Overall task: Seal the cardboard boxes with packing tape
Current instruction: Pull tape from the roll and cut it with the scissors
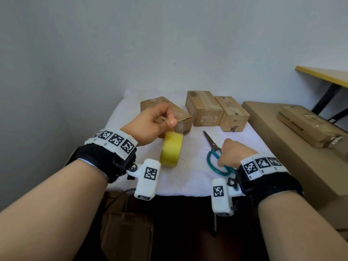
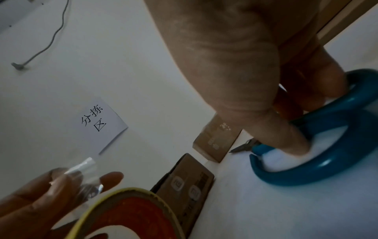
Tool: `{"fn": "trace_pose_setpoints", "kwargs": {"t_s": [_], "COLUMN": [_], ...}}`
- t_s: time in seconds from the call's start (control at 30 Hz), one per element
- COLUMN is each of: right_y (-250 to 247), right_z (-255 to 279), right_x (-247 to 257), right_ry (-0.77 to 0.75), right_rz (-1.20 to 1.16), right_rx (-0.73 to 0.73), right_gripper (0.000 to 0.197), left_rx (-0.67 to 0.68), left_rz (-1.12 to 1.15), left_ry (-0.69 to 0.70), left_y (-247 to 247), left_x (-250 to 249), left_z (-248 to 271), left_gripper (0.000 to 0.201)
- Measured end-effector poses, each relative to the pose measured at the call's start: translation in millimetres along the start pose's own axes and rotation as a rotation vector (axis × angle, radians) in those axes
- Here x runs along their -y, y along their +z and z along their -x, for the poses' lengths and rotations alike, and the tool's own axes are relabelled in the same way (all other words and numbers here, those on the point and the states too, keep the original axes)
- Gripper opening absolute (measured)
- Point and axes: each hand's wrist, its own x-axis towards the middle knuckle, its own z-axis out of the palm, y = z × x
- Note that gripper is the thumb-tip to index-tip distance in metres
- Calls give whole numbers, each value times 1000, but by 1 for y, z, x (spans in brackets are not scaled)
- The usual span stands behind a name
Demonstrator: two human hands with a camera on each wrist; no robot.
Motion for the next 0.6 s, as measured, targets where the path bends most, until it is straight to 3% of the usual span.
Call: {"fn": "trace_pose_setpoints", "kwargs": {"t_s": [0.07, 0.27, 0.43, 0.6], "right_y": [0, -17, -35, -48], "right_z": [2, 11, 24, 46], "right_x": [0, -7, -13, -5], "right_ry": [-6, 25, -182, -315], "right_rz": [6, -140, -614, -364], "right_rx": [-33, -16, -57, 6], "right_gripper": [13, 19, 54, 72], "left_rx": [13, -42, -85, -112], "left_rz": [-44, -78, -39, -82], "left_ry": [21, 21, 6, -1], "left_y": [-1, -9, -18, -26], "left_x": [1, 3, 3, 6], "left_z": [0, -1, -1, 3], "left_gripper": [21, 17, 16, 15]}}
